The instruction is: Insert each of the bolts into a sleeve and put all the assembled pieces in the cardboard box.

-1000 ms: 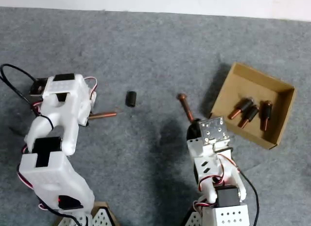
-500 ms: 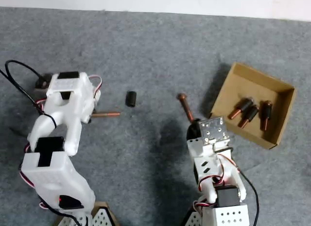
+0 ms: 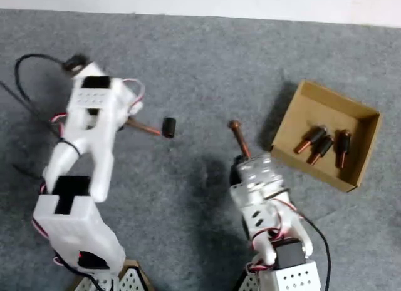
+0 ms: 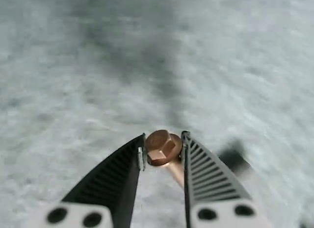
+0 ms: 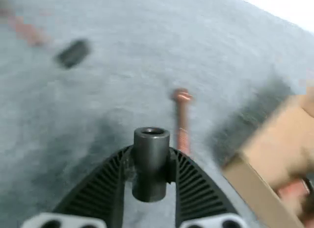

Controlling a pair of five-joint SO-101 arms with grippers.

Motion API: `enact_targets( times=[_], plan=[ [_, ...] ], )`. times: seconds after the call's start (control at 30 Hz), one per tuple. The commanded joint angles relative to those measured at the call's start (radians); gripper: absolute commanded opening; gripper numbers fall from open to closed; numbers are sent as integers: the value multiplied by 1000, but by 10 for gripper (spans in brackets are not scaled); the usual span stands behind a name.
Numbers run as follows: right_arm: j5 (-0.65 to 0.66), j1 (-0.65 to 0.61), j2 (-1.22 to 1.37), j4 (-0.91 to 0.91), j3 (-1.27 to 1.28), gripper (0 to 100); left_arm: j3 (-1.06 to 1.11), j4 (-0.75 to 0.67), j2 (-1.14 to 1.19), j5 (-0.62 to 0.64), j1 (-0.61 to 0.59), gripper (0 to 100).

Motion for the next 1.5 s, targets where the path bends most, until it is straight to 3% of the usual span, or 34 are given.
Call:
enact_targets(
  times=[0.0, 0.3, 0.63, 1.0, 1.27, 1.47],
  plan=[
    [98, -142, -19, -71, 114, 5, -133, 20, -45, -71, 107, 4],
    [126, -154, -21, -156, 131, 5, -133, 209, -447, -196, 337, 4],
    [123, -159, -21, -154, 131, 5, 302, 206, -1006, -315, 390, 4],
    [121, -231, -21, -236, 131, 5, 981, -333, -1501, -275, 390, 4],
    [127, -231, -21, -236, 131, 5, 1033, -411, -1540, -195, 283, 4],
    [129, -231, -21, -239, 131, 5, 1040, -410, -1540, -183, 286, 4]
  ],
)
